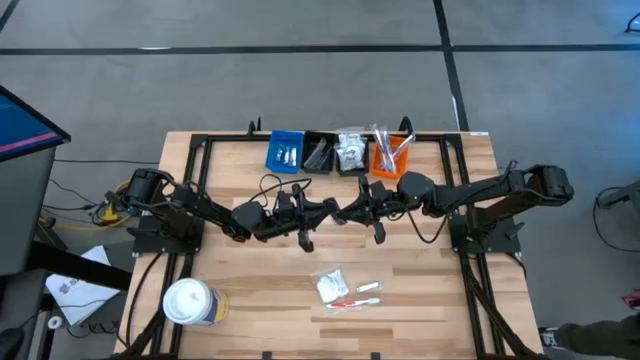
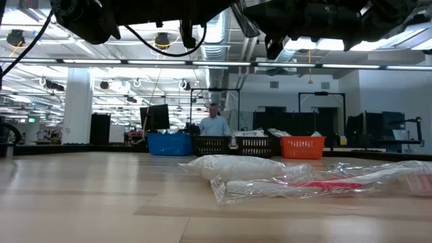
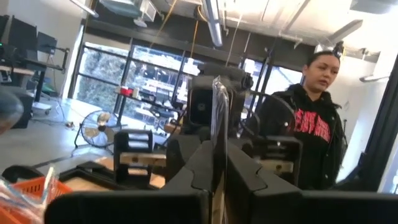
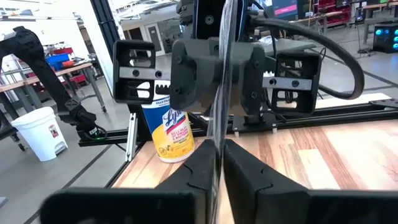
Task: Pick & Place Travel size toiletries
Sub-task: Put the black comb into the left black bin, then put the white vanity pack into the right black bin
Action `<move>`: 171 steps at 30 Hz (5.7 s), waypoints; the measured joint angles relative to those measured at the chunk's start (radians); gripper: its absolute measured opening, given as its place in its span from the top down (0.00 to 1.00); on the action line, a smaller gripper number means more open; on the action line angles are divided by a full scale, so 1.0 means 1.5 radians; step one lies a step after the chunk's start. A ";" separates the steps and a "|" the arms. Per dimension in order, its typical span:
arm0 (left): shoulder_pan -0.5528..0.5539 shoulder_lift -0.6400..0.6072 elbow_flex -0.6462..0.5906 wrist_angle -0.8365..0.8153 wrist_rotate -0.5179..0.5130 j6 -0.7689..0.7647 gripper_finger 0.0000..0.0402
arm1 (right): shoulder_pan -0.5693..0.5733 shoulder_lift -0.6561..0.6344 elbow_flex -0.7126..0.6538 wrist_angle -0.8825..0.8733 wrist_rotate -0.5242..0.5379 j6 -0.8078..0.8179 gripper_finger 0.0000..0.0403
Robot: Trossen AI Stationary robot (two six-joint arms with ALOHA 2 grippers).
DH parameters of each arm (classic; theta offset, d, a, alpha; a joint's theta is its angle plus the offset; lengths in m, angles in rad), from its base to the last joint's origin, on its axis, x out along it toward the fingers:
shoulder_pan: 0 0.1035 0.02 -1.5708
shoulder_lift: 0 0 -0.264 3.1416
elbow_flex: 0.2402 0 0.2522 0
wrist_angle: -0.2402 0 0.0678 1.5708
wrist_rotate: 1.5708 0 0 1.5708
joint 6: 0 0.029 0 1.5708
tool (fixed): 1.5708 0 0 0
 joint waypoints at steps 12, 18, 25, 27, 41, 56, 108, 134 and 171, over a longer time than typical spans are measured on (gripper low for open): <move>-0.003 0.001 0.000 -0.058 0.026 -0.043 0.99 | 0.000 0.000 0.000 -0.035 -0.002 0.000 0.68; -0.003 0.001 0.000 -0.082 0.026 -0.060 0.99 | 0.000 0.000 0.000 -0.055 -0.003 0.000 0.56; -0.004 0.001 0.000 -0.112 0.016 -0.075 0.99 | -0.009 0.000 0.001 -0.097 -0.006 0.000 0.50; -0.004 0.001 0.000 -0.129 0.013 -0.080 0.99 | -0.014 0.000 0.000 -0.111 -0.013 0.000 0.50; -0.004 -0.061 -0.001 -0.320 -0.046 -0.131 0.99 | -0.044 -0.113 0.001 -0.358 -0.058 -0.024 0.57; 0.136 -0.188 0.122 -0.737 -0.031 -0.166 0.99 | -0.040 -0.135 0.001 -0.540 -0.050 -0.093 0.65; 0.493 0.272 0.625 -1.206 0.182 0.018 0.82 | 0.036 -0.090 0.000 -0.554 0.018 -0.140 0.75; 0.282 0.175 0.625 -1.230 0.162 0.018 0.93 | 0.068 -0.090 -0.023 -0.561 0.018 -0.139 0.75; -0.188 0.145 0.601 -1.222 -0.224 -0.266 0.99 | 0.110 -0.090 -0.023 -0.519 0.017 -0.146 0.75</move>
